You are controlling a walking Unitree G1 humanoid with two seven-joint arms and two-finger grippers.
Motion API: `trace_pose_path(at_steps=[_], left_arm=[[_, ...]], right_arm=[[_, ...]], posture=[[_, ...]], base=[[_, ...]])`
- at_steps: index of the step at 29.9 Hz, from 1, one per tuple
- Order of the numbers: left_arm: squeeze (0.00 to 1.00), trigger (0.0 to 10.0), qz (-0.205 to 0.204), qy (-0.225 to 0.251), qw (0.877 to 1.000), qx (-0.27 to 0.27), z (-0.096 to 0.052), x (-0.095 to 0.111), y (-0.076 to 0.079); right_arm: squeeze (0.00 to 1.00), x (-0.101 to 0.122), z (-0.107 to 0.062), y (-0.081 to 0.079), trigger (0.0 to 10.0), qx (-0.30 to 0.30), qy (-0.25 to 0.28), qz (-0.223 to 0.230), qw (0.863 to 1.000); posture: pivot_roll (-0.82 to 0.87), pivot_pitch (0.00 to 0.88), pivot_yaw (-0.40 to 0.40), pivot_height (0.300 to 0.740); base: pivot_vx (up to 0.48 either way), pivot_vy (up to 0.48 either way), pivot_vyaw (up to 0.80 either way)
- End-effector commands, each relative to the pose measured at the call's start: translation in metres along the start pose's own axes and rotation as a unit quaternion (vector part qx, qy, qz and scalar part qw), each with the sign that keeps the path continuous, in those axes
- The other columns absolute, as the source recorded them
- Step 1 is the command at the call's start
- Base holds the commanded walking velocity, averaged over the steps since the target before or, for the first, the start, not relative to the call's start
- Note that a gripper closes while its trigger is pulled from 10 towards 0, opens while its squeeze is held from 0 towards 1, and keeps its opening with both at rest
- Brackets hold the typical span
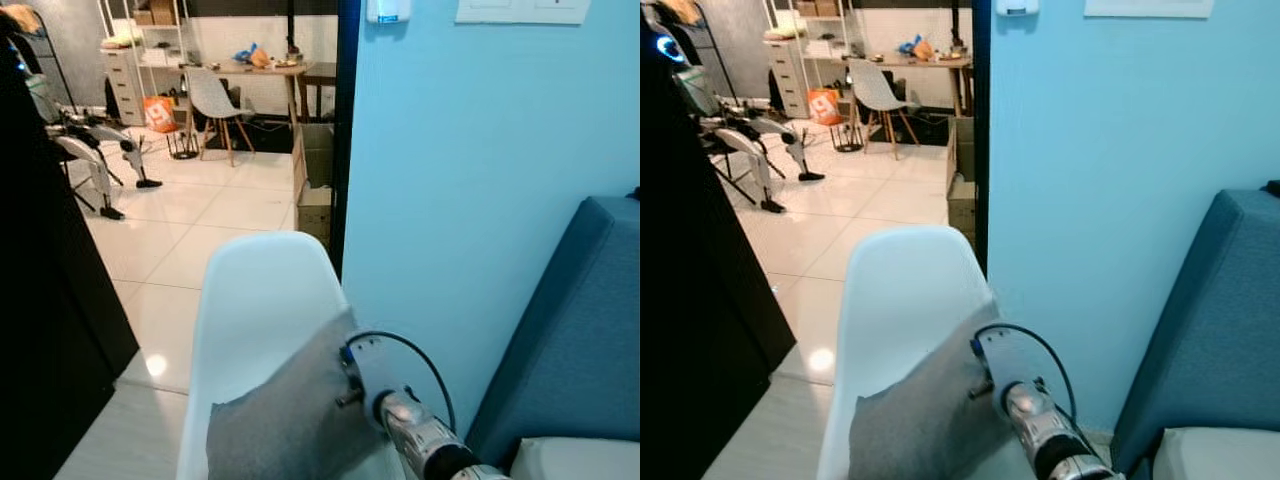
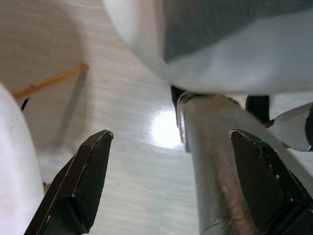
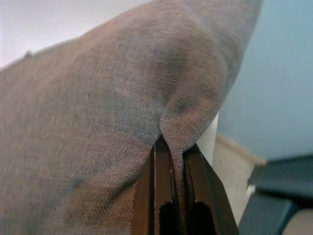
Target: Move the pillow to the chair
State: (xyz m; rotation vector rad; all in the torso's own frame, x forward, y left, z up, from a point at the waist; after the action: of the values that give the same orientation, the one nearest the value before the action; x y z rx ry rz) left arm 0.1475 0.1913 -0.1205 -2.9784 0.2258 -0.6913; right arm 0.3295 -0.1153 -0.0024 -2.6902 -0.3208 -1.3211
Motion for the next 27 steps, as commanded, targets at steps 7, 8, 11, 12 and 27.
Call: trace_pose_path(at_steps=[7,8,11,12,27], left_arm=[[0.00,10.0,0.006,-0.005,1.000,0.000,0.000,-0.002,0.000],[0.00,10.0,0.006,-0.005,1.000,-0.001,0.000,-0.003,0.000],[0.00,10.0,0.007,-0.006,1.000,-0.001,0.000,-0.003,0.000],[0.00,10.0,0.007,-0.006,1.000,-0.001,0.000,-0.004,0.001],[0.00,10.0,-0.005,-0.011,1.000,0.002,-0.002,-0.011,-0.001]], right_arm=[[0.00,-0.020,-0.001,-0.002,10.0,0.000,-0.040,0.015,0.999],[0.00,-0.023,-0.001,-0.003,10.0,0.000,-0.045,0.017,0.999],[0.00,-0.026,-0.001,-0.006,10.0,0.002,-0.050,0.013,0.999],[0.00,-0.029,-0.001,-0.008,10.0,0.003,-0.053,0.010,0.999],[0.00,-0.033,-0.001,-0.011,10.0,-0.002,-0.058,0.026,0.998]], posture=[[-0.08,0.027,0.021,0.705],[-0.08,0.027,0.021,0.700],[-0.08,0.028,0.021,0.690],[-0.07,0.032,0.018,0.685],[-0.04,0.052,0.008,0.630]], base=[[0.000,0.000,0.00],[0.000,0.000,0.00],[0.000,0.000,0.00],[0.000,0.000,0.00],[0.000,0.000,0.00]])
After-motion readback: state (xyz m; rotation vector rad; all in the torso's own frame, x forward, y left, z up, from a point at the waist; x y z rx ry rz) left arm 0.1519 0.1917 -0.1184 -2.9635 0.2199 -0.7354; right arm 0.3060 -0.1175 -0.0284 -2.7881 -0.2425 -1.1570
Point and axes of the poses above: a point about 5 cm out from each wrist's last joint towards the gripper, its own z axis pointing out of the wrist towards the gripper, its own x axis along the axis of the wrist's last joint, y = z × x, the point moved 2 cm from there along z, pointing out of the wrist towards the gripper, and after that the axes turned 10 degrees about z, right-handed, at the moved point
